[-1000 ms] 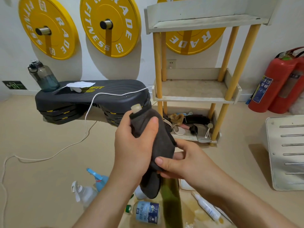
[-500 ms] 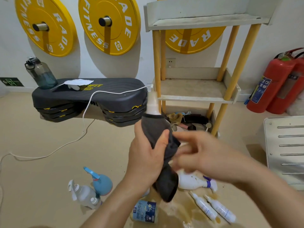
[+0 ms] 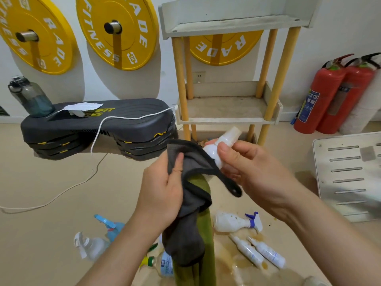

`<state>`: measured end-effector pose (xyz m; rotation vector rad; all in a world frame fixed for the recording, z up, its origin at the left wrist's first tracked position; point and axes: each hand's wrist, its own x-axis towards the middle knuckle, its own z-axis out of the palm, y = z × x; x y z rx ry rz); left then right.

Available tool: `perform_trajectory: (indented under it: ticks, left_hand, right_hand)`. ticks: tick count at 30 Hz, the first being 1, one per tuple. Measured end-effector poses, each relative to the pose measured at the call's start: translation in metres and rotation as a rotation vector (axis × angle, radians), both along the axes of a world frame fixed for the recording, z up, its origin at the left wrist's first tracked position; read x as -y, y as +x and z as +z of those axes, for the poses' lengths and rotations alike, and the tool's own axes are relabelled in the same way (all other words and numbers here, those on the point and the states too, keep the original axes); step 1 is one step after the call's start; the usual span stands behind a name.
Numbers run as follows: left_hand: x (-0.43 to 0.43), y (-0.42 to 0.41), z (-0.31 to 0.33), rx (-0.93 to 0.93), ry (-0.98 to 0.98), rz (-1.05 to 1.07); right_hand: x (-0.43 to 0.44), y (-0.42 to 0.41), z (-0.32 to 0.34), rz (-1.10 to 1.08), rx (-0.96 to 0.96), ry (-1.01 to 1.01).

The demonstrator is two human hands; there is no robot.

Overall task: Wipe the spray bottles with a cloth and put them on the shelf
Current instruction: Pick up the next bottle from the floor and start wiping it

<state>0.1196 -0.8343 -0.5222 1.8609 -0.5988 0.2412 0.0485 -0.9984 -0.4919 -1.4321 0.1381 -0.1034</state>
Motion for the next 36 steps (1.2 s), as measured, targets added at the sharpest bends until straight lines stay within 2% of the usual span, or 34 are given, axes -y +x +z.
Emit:
perform_trajectory:
  ticks: [2, 5, 8, 9, 11, 14, 16, 17, 19, 22, 24, 27, 30, 32, 34, 36]
  left_hand:
    - [-0.006, 0.006, 0.003, 0.006, 0.022, 0.000]
    - [-0.018, 0.015, 0.009, 0.050, 0.191, 0.150]
    - [-0.021, 0.017, 0.014, -0.087, 0.287, 0.274]
    - [-0.019, 0.015, 0.016, -0.175, 0.241, 0.276]
    - [-0.010, 0.005, 0.019, -0.428, -0.034, 0.214]
    - [0.005, -0.016, 0.023, -0.833, -0.501, -0.064]
    - [0.008, -0.022, 0.026, -1.017, -0.703, -0.238]
    - [0.008, -0.022, 0.027, -1.062, -0.761, -0.291]
    - [0.003, -0.018, 0.030, -1.056, -0.825, -0.340]
    - [-0.002, -0.014, 0.033, -1.004, -0.840, -0.324]
    - [0.001, -0.018, 0.035, -0.926, -0.779, -0.219]
    - [0.008, -0.021, 0.034, -0.761, -0.698, 0.066]
    - [0.007, -0.019, 0.041, -0.727, -0.806, 0.228]
    - [-0.001, -0.010, 0.042, -0.746, -0.926, 0.251]
    - [-0.008, -0.002, 0.042, -0.772, -1.013, 0.223]
    - [-0.011, 0.003, 0.043, -0.791, -1.081, 0.146]
  right_hand:
    - [-0.002, 0.001, -0.001, -0.031, 0.044, 0.013]
    - [0.004, 0.002, 0.005, -0.128, 0.039, 0.143]
    - [0.006, -0.002, 0.012, -0.150, 0.033, 0.074]
    - [0.003, -0.003, 0.010, -0.142, 0.021, -0.016]
    - [-0.011, -0.003, 0.004, -0.114, 0.026, -0.216]
    - [-0.033, 0.000, -0.014, -0.063, 0.091, -0.595]
    - [-0.037, 0.003, -0.024, -0.109, 0.141, -0.845]
    - [-0.036, 0.004, -0.027, -0.147, 0.158, -0.890]
    - [-0.033, 0.007, -0.028, -0.190, 0.162, -0.796]
    - [-0.044, 0.007, -0.020, -0.014, -0.019, -0.184]
    - [-0.053, 0.006, -0.022, 0.107, -0.119, 0.096]
    - [-0.060, 0.004, -0.026, 0.214, -0.179, 0.117]
    - [-0.053, 0.000, -0.027, 0.330, -0.172, 0.039]
    - [-0.050, -0.004, -0.023, 0.424, -0.157, -0.033]
    - [-0.053, -0.005, -0.023, 0.405, -0.161, -0.088]
    - [-0.057, 0.001, -0.023, 0.379, -0.219, 0.071]
